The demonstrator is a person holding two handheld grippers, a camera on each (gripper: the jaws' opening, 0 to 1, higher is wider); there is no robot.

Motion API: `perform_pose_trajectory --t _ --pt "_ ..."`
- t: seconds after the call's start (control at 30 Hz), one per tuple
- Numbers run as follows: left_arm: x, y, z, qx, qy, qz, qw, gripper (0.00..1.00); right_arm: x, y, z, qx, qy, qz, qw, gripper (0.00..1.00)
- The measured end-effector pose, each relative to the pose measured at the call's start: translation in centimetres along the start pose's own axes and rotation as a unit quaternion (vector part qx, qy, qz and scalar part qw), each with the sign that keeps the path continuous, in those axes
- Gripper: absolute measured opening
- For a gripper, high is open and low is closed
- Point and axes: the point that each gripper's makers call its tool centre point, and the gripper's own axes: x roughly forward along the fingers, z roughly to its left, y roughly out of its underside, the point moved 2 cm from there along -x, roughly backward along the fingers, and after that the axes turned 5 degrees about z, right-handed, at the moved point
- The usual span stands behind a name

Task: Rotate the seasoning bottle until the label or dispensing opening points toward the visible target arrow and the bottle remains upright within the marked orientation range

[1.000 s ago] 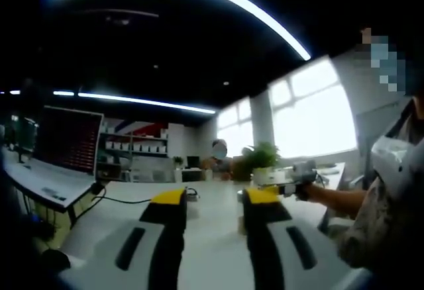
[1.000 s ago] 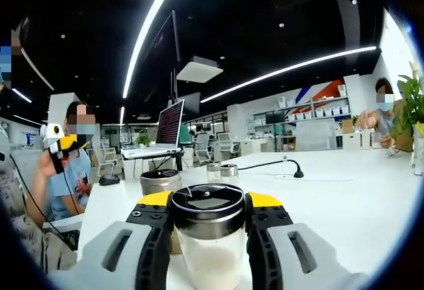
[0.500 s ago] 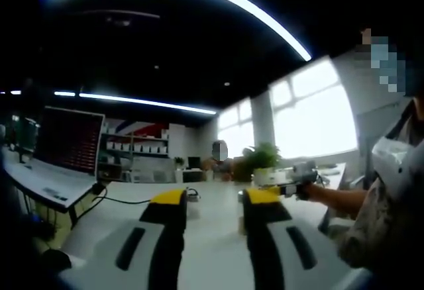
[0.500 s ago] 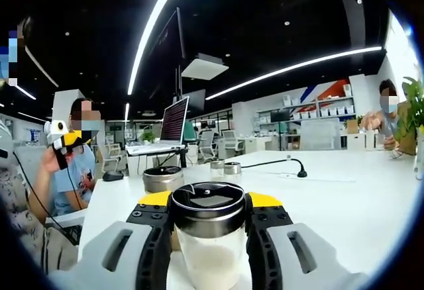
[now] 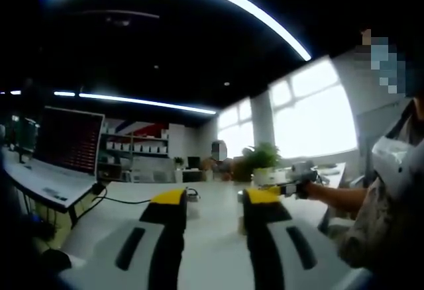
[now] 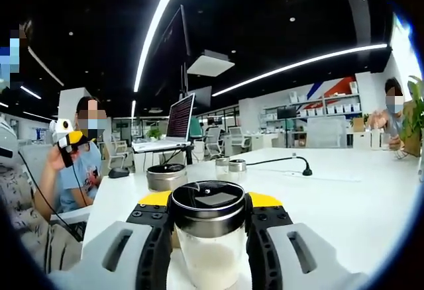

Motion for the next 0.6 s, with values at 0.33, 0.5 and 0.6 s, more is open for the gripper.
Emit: perform_pose_trajectory --t 0.33,0.5,0.6 --pt "0.10 0.10 0.18 -0.001 0.001 0.003 1.0000 0.35 0.05 0.08 0.32 0.002 -0.013 -0.004 0.9999 0.41" --pt "0.10 0.19 0.29 -0.001 0.002 0.004 1.0000 0.35 0.09 0.09 0.18 0.001 -0.020 0.000 0.9998 0.41" --pt "0.13 0.23 0.29 0.000 0.002 0.005 1.0000 0.35 0.08 0.10 0.23 0.001 -0.024 0.002 0.9997 0.41"
